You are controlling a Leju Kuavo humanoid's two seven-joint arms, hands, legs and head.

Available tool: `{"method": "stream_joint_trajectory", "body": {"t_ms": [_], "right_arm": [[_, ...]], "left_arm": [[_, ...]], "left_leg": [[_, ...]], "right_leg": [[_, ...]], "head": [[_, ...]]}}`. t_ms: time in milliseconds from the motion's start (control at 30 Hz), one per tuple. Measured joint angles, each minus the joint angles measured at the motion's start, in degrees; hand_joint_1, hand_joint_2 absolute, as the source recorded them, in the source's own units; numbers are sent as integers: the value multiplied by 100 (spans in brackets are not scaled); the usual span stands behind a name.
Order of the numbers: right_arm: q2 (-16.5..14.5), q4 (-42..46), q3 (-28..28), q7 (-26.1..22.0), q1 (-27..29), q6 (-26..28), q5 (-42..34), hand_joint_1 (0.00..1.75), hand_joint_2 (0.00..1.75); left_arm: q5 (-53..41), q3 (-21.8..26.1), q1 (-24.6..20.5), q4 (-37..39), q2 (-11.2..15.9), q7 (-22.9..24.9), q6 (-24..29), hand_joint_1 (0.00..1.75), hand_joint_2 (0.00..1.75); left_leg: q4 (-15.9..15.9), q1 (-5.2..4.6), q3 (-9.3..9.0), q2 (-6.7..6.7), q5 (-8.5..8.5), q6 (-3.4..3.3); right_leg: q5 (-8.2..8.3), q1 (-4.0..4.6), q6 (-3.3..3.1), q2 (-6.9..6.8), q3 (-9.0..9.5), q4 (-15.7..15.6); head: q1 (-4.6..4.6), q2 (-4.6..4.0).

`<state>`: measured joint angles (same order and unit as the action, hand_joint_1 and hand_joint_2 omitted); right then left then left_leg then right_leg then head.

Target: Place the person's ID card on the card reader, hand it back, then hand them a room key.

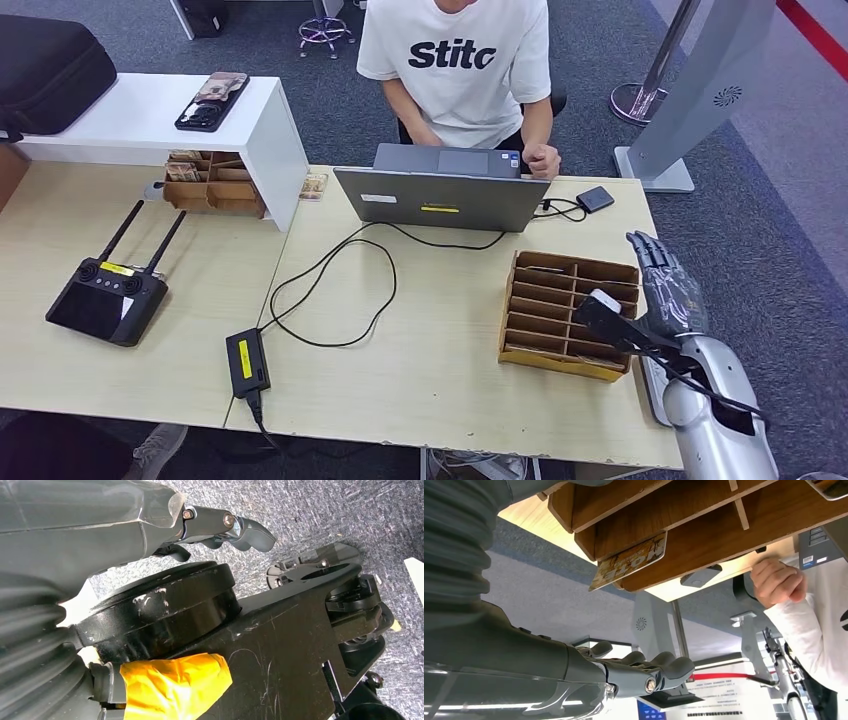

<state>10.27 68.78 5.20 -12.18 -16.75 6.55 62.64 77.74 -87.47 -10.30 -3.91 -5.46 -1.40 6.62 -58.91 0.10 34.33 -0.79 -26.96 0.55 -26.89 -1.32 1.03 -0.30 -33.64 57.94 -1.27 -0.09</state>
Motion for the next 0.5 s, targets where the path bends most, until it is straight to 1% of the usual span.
{"method": "stream_joint_trajectory", "body": {"t_ms": [500], "right_arm": [[0, -196, 3, -2, -102, 8, -7, 0, 175]], "left_arm": [[-2, 0, -1, 0, 1, 1, -1, 0, 175]], "left_leg": [[0, 0, -1, 1, 0, 0]], "right_leg": [[0, 0, 0, 0, 0, 0]], "head": [[-1, 0]]}}
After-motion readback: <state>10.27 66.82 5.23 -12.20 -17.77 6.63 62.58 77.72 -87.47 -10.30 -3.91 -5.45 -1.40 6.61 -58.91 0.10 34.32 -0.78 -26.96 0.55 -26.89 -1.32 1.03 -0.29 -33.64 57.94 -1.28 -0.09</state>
